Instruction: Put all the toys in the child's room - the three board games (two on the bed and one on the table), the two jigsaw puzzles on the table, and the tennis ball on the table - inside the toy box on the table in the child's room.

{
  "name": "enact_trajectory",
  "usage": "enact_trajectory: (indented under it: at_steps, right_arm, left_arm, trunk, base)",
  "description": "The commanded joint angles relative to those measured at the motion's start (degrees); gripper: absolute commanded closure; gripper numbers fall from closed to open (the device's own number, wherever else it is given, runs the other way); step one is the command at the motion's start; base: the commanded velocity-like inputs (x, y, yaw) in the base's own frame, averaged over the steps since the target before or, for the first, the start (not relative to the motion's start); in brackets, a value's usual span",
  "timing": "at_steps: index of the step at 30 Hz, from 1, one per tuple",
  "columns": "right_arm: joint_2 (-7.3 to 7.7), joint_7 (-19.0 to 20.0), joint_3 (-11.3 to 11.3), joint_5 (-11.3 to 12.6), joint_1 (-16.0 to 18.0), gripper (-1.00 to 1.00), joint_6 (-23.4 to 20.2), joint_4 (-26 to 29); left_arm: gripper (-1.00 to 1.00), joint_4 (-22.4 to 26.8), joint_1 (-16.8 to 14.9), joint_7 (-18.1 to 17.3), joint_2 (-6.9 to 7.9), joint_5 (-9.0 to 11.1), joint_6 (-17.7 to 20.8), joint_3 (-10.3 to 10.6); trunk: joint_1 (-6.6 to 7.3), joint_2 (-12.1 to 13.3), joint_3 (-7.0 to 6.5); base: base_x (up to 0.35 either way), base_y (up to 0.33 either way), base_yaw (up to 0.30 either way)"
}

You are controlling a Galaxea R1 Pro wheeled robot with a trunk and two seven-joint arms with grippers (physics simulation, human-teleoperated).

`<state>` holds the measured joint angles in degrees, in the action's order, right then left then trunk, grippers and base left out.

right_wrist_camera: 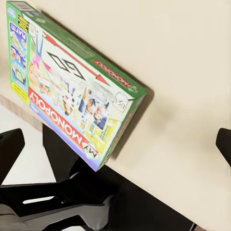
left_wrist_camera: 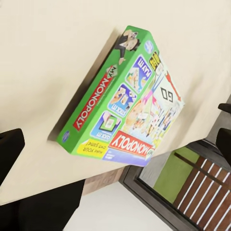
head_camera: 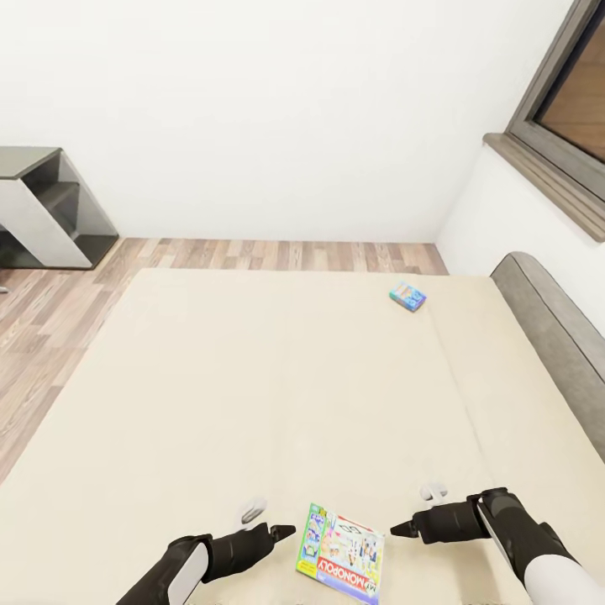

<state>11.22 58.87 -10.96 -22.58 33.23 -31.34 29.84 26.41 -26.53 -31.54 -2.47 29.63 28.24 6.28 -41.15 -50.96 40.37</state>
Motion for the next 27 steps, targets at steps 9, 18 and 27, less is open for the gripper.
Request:
enact_trajectory:
  at_steps: [9, 18, 27]
  right_arm:
    - [-0.06, 0.5, -0.4, -0.5, 0.6, -1.0, -0.4, 0.1]
    - [-0.06, 0.5, -0.4, -0.5, 0.7, -1.0, -0.4, 0.1]
    - [-0.06, 0.6, -0.4, -0.5, 0.8, -1.0, -0.3, 0.0]
  left_arm:
    - [-1.0, 0.0, 0.0, 0.0, 0.08, 0.5, 0.4, 0.1]
    - [-1.0, 0.0, 0.0, 0.0, 0.09, 0.5, 0.4, 0.1]
    - [-1.0, 0.0, -0.1, -0.1, 0.06, 0.9, 0.1, 0.0]
  trunk:
    - [0.0, 0.0, 0.88]
    - [0.0, 0.0, 1.71]
    - [0.0, 0.0, 2.4]
  base:
    - [0.0, 0.0, 0.0]
    - [0.0, 0.0, 0.0]
    - [0.0, 0.0, 0.01]
